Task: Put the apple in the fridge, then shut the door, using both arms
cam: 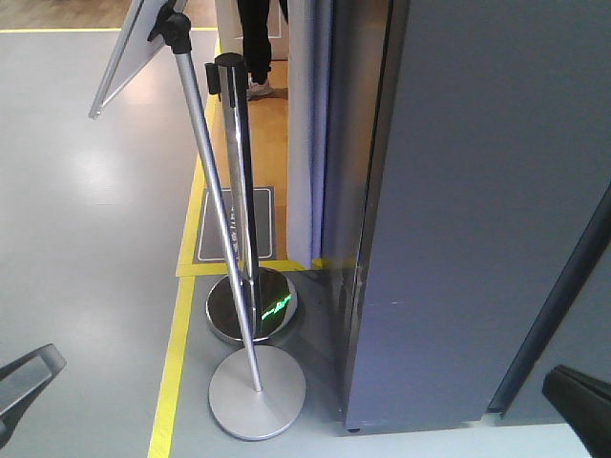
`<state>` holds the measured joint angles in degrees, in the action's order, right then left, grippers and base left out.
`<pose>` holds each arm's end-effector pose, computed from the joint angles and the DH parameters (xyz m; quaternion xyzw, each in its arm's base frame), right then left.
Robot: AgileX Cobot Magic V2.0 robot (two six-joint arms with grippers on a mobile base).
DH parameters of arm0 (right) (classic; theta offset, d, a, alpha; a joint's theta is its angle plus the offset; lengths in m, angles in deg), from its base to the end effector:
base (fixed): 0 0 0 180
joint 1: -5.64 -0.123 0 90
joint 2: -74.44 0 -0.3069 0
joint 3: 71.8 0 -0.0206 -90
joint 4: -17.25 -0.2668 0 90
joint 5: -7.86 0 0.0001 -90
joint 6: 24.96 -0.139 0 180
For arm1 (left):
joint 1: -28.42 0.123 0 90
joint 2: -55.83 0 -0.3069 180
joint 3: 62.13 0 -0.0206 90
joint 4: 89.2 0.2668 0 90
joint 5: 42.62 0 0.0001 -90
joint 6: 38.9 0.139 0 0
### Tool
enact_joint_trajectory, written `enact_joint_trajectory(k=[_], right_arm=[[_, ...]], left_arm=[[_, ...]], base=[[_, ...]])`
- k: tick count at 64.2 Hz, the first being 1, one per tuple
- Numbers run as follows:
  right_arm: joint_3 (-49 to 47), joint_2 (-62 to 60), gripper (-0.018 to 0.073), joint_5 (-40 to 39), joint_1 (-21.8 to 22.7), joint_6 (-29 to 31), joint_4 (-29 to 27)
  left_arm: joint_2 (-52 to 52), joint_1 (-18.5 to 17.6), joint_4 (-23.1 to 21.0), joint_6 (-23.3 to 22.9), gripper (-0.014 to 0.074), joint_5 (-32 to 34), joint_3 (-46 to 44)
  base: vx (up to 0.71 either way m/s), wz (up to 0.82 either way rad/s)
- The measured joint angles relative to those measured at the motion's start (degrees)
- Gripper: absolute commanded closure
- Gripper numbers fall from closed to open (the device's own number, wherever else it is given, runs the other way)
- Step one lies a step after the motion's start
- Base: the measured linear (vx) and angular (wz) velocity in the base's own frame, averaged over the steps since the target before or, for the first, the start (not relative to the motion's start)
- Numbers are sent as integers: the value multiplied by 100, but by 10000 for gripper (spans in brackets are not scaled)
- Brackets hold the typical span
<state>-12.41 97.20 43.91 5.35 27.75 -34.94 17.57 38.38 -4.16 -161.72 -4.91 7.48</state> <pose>0.0963 0.0652 0.2642 -0.1897 0.7665 0.1594 0.5925 0.1390 -0.0615 0.2240 -0.1296 0.7612 -0.3920 0.5001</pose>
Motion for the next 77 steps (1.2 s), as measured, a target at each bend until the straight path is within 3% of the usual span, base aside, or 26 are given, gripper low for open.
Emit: enact_joint_trajectory(k=[32, 50, 77], right_arm=[[18, -32, 561, 185, 0, 0, -12], [18, -32, 561, 185, 0, 0, -16], [18, -32, 561, 190, 0, 0, -16]], left_arm=[[24, 0, -2330, 0, 603, 107, 15], [24, 0, -2921, 0, 603, 1081, 15], [29, -8, -5966, 0, 603, 876, 15]], base=[[0, 0], [0, 0], [0, 0]])
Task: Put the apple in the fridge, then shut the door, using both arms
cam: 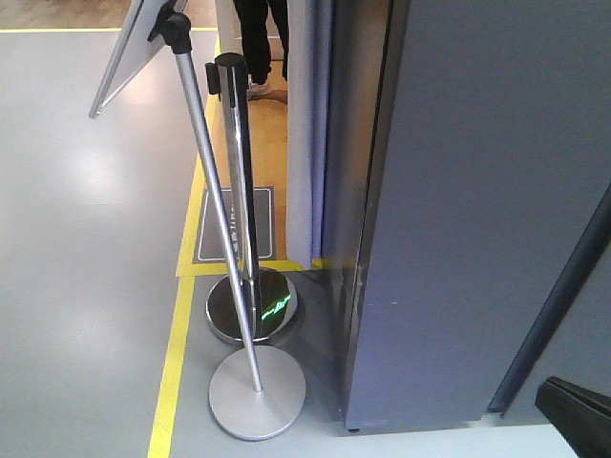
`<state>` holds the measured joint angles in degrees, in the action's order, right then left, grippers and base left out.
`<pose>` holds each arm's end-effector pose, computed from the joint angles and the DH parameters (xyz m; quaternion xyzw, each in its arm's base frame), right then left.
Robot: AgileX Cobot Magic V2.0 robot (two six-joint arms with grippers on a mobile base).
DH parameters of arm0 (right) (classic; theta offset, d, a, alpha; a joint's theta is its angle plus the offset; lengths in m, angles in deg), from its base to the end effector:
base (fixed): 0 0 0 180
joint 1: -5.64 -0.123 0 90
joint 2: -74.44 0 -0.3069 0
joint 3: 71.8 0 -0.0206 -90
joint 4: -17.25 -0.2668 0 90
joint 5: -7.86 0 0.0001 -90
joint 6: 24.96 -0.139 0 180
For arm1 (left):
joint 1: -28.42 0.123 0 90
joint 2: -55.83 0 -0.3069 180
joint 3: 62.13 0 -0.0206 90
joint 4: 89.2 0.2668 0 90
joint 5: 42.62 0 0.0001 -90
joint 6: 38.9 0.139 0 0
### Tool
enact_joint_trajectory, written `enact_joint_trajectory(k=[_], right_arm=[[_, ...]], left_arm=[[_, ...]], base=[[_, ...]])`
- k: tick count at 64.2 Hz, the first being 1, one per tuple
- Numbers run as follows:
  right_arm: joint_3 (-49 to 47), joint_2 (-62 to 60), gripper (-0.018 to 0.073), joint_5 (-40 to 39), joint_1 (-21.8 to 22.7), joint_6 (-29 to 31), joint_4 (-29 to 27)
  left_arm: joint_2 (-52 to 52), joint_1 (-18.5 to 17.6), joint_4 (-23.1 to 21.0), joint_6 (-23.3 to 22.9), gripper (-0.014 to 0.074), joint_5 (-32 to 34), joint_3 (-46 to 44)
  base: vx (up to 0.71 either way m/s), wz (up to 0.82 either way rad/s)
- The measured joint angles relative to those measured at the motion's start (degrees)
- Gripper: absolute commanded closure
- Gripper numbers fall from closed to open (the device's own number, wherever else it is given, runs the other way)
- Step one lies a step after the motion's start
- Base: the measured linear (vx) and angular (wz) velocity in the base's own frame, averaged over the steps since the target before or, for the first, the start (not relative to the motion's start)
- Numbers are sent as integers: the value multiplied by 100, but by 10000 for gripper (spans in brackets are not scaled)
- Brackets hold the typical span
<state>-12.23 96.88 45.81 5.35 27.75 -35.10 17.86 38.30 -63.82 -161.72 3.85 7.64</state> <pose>0.0931 0.0682 0.2611 -0.1986 0.7692 0.1686 0.5834 0.1428 -0.0189 0.3076 -0.3695 0.3956 -0.6727 0.5045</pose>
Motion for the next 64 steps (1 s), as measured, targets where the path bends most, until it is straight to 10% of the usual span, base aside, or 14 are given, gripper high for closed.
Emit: enact_joint_trajectory(k=[15, 42, 64], right_arm=[[0, 0, 561, 0, 0, 0, 0], [0, 0, 561, 0, 0, 0, 0], [0, 0, 561, 5, 0, 0, 0]], left_arm=[[0, 0, -236, 529, 603, -194, 0], [0, 0, 706, 5733, 603, -347, 617], [0, -51, 472, 6445, 603, -180, 934]], base=[[0, 0], [0, 0], [0, 0]])
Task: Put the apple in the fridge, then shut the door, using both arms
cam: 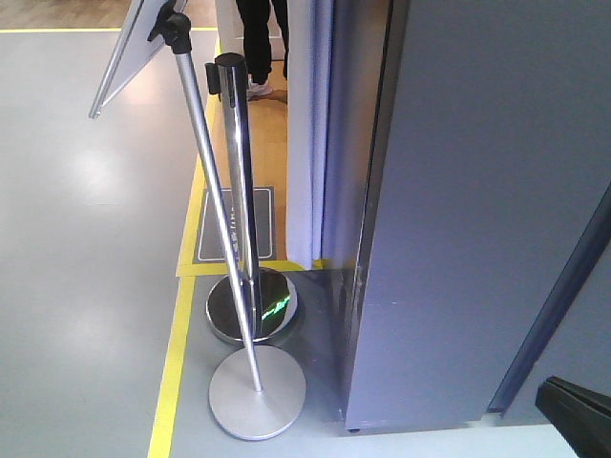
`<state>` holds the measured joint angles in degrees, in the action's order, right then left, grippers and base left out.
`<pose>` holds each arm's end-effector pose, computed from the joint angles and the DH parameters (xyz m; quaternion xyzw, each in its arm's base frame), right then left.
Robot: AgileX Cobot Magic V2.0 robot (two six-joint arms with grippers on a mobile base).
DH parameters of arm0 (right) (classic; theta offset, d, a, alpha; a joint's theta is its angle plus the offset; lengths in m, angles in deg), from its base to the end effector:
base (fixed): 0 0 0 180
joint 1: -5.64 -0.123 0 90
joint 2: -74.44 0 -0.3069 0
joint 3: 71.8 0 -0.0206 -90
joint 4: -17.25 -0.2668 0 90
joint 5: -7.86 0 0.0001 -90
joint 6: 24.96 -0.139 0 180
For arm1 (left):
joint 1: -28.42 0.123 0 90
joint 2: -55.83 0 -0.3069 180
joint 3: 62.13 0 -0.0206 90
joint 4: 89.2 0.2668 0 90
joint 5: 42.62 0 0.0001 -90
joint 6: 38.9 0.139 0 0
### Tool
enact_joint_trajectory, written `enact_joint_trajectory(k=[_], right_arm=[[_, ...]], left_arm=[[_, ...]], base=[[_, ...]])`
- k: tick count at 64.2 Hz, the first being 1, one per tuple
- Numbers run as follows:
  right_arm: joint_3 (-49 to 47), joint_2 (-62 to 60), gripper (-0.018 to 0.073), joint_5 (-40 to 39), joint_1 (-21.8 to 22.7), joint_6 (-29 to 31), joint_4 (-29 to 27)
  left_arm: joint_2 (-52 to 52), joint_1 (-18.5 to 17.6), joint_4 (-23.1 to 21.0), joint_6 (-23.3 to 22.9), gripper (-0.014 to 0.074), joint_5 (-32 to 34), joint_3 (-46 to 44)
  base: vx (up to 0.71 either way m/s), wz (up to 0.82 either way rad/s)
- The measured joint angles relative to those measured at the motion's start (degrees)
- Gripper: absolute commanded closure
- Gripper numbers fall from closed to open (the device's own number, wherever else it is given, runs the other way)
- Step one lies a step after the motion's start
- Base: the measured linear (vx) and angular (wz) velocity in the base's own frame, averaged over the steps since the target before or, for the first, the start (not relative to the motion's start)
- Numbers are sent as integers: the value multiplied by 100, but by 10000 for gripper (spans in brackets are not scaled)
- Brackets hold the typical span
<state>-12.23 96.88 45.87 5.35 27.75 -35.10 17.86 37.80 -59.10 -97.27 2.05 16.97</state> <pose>0.0930 0.0683 0.2610 -0.1989 0.7694 0.1688 0.5831 0.1378 -0.0269 0.2390 -0.1050 0.6164 -0.2856 0.7262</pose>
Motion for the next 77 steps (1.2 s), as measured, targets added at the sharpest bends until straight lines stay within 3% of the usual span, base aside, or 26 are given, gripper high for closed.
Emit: enact_joint_trajectory(k=[10, 18, 33, 42, 64, 77], right_arm=[[0, 0, 561, -5, 0, 0, 0], [0, 0, 561, -5, 0, 0, 0], [0, 0, 561, -5, 0, 0, 0], [0, 0, 561, 0, 0, 0, 0], [0, 0, 561, 0, 0, 0, 0], [0, 0, 561, -4, 0, 0, 0]], left_arm=[[0, -106, -671, 901, 603, -311, 0], [6, -105, -795, 1720, 603, -791, 0], [6, -105, -993, 2627, 603, -1911, 0], [6, -105, -1040, 2719, 603, -2216, 0], [6, -209, -1287, 2550, 603, -2143, -416], [6, -299, -1088, 2550, 603, -3109, -705]], base=[[0, 0], [0, 0], [0, 0], [0, 0], [0, 0], [0, 0]])
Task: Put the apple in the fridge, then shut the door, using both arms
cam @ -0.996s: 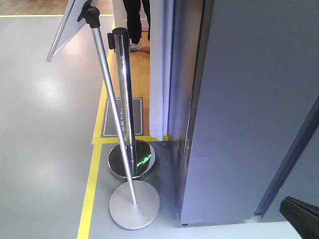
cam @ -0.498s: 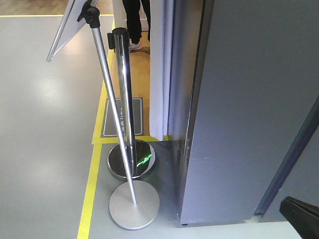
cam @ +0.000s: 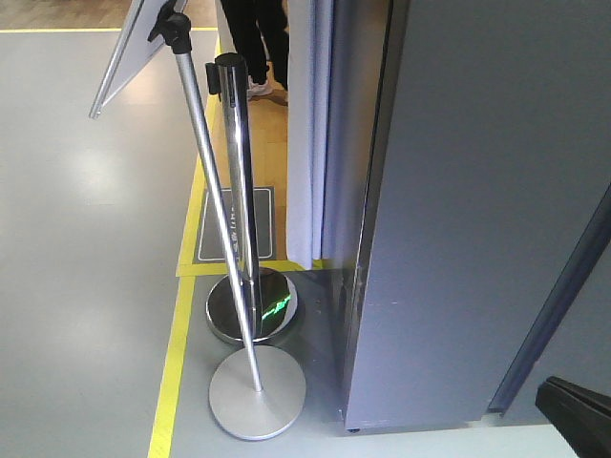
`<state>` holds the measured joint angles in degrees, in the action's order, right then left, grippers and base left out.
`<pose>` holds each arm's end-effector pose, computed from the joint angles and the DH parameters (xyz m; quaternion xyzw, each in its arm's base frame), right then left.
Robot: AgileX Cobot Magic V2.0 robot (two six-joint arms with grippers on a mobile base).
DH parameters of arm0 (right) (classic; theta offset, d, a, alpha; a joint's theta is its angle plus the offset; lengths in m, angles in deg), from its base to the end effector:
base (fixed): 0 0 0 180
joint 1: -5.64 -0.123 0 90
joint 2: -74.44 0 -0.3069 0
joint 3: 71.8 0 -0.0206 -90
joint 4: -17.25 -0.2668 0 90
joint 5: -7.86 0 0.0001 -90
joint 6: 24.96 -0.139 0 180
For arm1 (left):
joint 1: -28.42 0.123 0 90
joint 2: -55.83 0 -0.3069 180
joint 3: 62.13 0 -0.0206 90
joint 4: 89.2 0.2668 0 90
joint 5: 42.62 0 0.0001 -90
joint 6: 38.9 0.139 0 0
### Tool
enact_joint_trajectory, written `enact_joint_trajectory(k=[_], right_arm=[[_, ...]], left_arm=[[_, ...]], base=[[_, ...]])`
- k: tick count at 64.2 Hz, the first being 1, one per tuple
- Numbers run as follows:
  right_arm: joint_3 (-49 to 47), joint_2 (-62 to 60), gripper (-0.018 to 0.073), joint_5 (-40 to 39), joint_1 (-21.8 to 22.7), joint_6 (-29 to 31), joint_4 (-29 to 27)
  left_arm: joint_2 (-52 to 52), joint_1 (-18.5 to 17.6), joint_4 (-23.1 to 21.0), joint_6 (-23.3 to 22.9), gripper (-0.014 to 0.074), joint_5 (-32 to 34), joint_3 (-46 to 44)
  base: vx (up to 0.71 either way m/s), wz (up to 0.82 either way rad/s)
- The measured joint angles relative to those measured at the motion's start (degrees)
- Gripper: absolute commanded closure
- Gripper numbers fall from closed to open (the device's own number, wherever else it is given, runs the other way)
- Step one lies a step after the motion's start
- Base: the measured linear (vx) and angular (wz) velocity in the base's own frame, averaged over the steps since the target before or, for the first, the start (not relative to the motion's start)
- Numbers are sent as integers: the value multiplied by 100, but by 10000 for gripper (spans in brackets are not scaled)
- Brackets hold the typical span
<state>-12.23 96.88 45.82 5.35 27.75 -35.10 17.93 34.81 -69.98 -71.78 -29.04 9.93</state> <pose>0.0931 0.0682 0.2611 -0.1987 0.7693 0.1686 0.5834 0.1534 0.0064 0.2226 -0.1084 0.7416 -0.0737 0.6579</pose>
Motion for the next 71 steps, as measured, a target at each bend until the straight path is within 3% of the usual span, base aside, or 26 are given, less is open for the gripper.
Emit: enact_joint_trajectory(k=[9, 21, 39, 55, 71], right_arm=[[0, 0, 561, 0, 0, 0, 0], [0, 0, 561, 0, 0, 0, 0], [0, 0, 561, 0, 0, 0, 0], [0, 0, 561, 0, 0, 0, 0], [0, 0, 561, 0, 0, 0, 0]], left_arm=[[0, 0, 20, -24, 603, -603, 0], [146, -98, 27, 272, 603, -1048, 0], [1383, -163, 20, 366, 603, -1875, 0], [2117, -163, 9, 408, 603, -3073, 0], [2360, -163, 65, 412, 603, -3158, 106]], base=[[0, 0], [0, 0], [0, 0], [0, 0], [0, 0]])
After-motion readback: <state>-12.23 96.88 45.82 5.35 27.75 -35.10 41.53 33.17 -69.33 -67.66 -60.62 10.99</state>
